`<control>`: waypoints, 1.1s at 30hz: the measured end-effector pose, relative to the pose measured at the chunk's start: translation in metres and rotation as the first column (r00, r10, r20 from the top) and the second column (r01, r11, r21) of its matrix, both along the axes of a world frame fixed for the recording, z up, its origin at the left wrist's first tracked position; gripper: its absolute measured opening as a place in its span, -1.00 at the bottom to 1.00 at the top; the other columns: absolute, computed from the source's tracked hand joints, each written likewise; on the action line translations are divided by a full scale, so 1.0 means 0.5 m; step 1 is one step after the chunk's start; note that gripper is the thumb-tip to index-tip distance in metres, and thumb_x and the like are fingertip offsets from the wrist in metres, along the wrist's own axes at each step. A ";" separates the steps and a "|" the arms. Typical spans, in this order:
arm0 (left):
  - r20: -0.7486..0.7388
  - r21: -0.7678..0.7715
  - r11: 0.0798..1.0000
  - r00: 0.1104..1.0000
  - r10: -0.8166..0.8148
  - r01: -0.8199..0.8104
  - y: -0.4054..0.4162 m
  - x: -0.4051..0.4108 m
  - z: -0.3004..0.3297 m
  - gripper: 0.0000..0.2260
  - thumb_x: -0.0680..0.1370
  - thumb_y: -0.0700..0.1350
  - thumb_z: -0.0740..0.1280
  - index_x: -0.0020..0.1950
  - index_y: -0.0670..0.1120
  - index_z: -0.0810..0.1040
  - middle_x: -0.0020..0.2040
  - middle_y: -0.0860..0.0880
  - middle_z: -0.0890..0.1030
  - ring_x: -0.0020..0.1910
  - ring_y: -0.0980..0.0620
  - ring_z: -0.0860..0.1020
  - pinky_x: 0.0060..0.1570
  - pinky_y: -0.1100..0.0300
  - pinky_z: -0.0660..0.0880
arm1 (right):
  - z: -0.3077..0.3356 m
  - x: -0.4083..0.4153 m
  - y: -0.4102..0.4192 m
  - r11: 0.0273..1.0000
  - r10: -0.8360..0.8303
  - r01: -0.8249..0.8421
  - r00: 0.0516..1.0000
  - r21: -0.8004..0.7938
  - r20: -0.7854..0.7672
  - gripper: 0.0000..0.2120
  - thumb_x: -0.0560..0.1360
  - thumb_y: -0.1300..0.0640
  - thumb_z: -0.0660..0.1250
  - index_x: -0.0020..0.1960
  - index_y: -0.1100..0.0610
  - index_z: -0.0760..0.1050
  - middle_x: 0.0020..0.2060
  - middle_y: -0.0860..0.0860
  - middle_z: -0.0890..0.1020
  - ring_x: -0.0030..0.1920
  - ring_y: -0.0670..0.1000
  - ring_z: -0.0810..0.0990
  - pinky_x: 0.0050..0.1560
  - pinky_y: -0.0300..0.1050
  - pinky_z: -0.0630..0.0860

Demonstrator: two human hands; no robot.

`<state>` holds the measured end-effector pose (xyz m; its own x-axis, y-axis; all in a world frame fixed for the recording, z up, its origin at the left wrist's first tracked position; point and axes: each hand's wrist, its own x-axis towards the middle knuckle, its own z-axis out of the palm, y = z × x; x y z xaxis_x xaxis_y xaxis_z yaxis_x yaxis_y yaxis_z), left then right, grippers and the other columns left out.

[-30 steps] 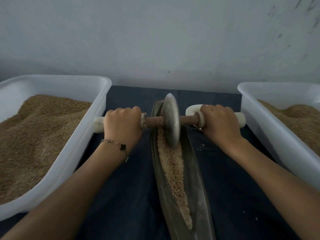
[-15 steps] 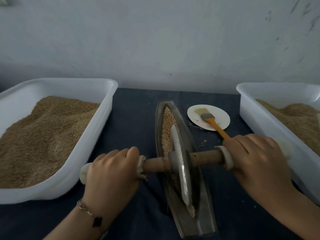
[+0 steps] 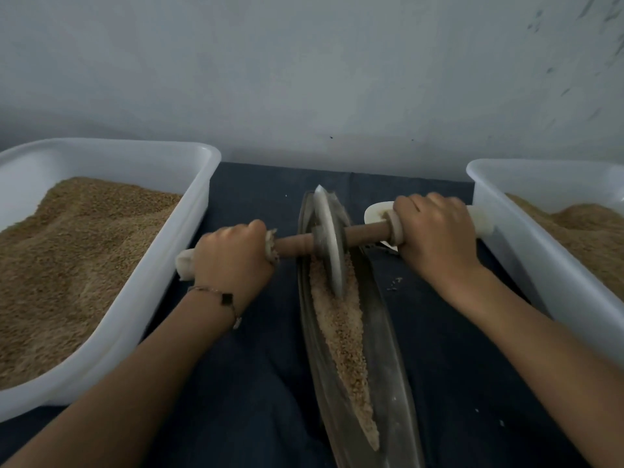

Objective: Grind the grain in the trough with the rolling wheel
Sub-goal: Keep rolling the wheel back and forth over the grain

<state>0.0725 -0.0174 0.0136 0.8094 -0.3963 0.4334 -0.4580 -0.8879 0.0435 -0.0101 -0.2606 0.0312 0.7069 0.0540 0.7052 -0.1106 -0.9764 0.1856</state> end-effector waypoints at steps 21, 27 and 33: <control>0.199 0.009 0.971 0.951 -0.236 0.239 0.091 -0.210 0.019 -0.81 0.26 -0.15 0.36 -0.39 -0.05 0.32 -0.51 0.03 0.36 -0.57 -0.02 0.35 -0.47 0.21 0.15 | -0.005 -0.249 0.038 0.991 0.119 -0.113 0.989 0.071 -0.086 -0.83 0.20 0.32 0.48 -0.28 0.18 0.53 -0.43 0.05 0.50 -0.42 0.11 0.46 -0.38 -0.01 0.40; 0.193 -0.015 0.967 0.950 -0.247 0.254 0.074 -0.180 0.016 -0.78 0.24 -0.16 0.38 -0.42 -0.06 0.31 -0.54 0.02 0.35 -0.58 0.02 0.31 -0.48 0.21 0.15 | -0.017 -0.211 0.034 0.995 0.071 -0.064 0.993 0.082 -0.097 -0.77 0.19 0.33 0.51 -0.33 0.16 0.47 -0.47 0.04 0.45 -0.45 0.09 0.41 -0.39 -0.10 0.26; 0.113 0.005 0.983 0.977 -0.183 0.184 0.033 -0.092 0.010 -0.68 0.24 -0.26 0.52 -0.40 -0.09 0.35 -0.53 -0.02 0.40 -0.57 -0.02 0.35 -0.44 0.21 0.19 | -0.027 -0.110 0.011 0.996 0.030 -0.025 0.997 0.080 -0.074 -0.80 0.26 0.30 0.47 -0.32 0.20 0.43 -0.47 0.11 0.49 -0.45 0.14 0.44 -0.41 -0.08 0.28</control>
<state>0.0264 -0.0011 0.0188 0.6693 -0.5311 0.5196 -0.6153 -0.7882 -0.0130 -0.0649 -0.2552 0.0176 0.7570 0.0203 0.6531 -0.0722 -0.9908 0.1145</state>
